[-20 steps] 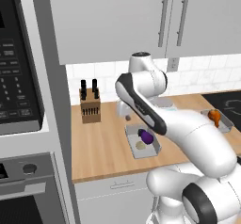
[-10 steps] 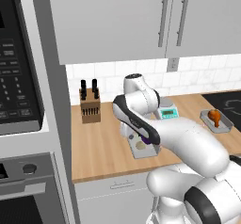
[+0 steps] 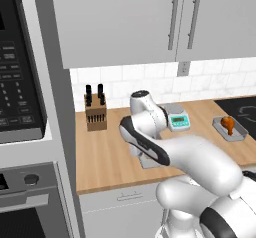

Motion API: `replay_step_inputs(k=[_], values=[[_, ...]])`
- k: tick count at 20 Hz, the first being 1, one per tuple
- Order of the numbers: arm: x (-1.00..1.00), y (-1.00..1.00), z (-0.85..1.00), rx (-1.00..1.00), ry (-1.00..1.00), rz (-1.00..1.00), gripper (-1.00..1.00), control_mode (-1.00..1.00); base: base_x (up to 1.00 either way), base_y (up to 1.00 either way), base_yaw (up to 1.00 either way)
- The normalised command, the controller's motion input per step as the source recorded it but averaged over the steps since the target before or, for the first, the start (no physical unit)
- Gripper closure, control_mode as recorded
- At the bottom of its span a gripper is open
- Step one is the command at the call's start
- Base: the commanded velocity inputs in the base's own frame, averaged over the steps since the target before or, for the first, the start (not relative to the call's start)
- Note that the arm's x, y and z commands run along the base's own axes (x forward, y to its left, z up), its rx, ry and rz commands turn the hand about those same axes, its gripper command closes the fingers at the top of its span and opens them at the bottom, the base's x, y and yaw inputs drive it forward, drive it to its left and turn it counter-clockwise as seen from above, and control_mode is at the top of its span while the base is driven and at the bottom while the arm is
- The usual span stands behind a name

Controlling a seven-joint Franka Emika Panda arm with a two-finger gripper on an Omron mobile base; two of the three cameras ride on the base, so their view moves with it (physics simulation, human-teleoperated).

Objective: Take the meat container that has the chicken drumstick and place it on the second highest rack of the freezer. Then take the vegetable container that has the garlic and eggplant and place it on the highest rack of the freezer.

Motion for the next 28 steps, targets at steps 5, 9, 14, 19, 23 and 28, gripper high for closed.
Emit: replay_step_inputs(k=[5, 9, 14, 19, 23, 28], values=[[0.09, -0.19, -0.52, 0.0, 0.0, 0.0, -1.0, -1.0, 0.0, 0.0, 0.0], [0.03, -0.11, -0.29, 0.0, 0.0, 0.0, -1.0, -1.0, 0.0, 0.0, 0.0], [0.02, -0.02, -0.32, 0.0, 0.0, 0.0, -1.0, -1.0, 0.0, 0.0, 0.0], [0.07, -0.02, -0.28, 0.0, 0.0, 0.0, -1.0, -1.0, 0.0, 0.0, 0.0], [0.17, -0.05, -0.23, 0.0, 0.0, 0.0, -1.0, -1.0, 0.0, 0.0, 0.0], [0.08, -0.06, -0.29, 0.0, 0.0, 0.0, -1.0, -1.0, 0.0, 0.0, 0.0]])
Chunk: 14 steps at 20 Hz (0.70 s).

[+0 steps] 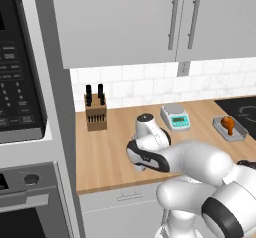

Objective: Take the meat container that has the chicken drumstick and place it on the second highest rack of the freezer. Then take the vegetable container that has the garlic and eggplant and place it on the highest rack of the freezer.

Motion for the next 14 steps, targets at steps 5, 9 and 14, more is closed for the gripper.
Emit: replay_step_inputs(k=[5, 9, 14], values=[[0.03, -0.01, -0.2, 0.0, 0.0, 0.0, -1.0, -1.0, 0.0, 0.0, 0.0], [0.0, -0.01, -0.21, 0.0, 0.0, 0.0, 1.0, -1.0, 0.0, 0.0, 0.0], [0.0, 0.0, -0.26, 0.01, 0.0, 0.0, 1.0, -1.0, 0.0, 0.0, 0.0]])
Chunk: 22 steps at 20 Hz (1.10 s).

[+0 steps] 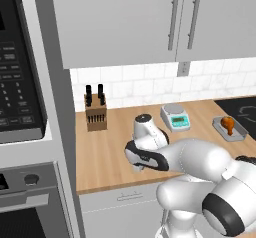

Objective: Take the meat container that has the chicken drumstick and place it on the second highest rack of the freezer. Then take the vegetable container that has the garlic and eggplant and place it on the highest rack of the freezer.

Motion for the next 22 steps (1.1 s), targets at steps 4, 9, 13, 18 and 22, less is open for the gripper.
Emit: replay_step_inputs(k=[4, 9, 13, 18, 22], values=[[0.0, 0.0, -0.21, 0.0, 0.0, 0.0, 1.0, -1.0, 0.0, 0.0, 0.0], [0.0, 0.0, -0.03, 0.0, 0.0, 0.0, 1.0, -1.0, 0.0, 0.0, 0.0], [0.0, -0.02, 0.26, 0.0, -0.01, -0.01, 1.0, -1.0, 0.0, 0.0, 0.0], [0.0, -0.01, 0.54, 0.02, -0.07, 0.0, 1.0, -1.0, 0.0, 0.0, 0.0], [-0.04, 0.0, 0.58, -0.01, -0.02, 0.0, 1.0, -1.0, 0.0, 0.0, 0.0]])
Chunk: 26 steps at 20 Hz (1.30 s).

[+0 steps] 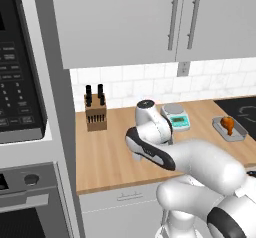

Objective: Take the meat container that has the chicken drumstick and place it on the second highest rack of the freezer. Then take the vegetable container that has the garlic and eggplant and place it on the highest rack of the freezer.

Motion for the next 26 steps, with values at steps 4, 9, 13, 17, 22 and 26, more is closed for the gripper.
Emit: replay_step_inputs(k=[4, 9, 13, 17, 22, 26], values=[[-0.18, 0.0, 0.69, -0.05, 0.0, 0.0, 1.0, -1.0, 0.0, 0.0, 0.0], [-0.33, -0.18, 0.7, -0.18, 0.0, 0.09, 1.0, -1.0, 0.0, 0.0, 0.0], [-0.69, -0.37, 0.54, -0.02, 0.0, 0.03, 1.0, -1.0, 0.0, 0.0, 0.0], [-0.81, -0.69, 0.14, 0.02, 0.0, 0.01, 1.0, -1.0, 0.0, 0.0, 0.0], [-0.2, -0.45, 0.0, 0.0, -0.02, 0.0, 1.0, -1.0, 0.0, 0.0, 0.0], [0.0, 0.0, 0.0, 0.0, -0.07, 0.01, 1.0, -1.0, 0.0, 0.0, 0.0]])
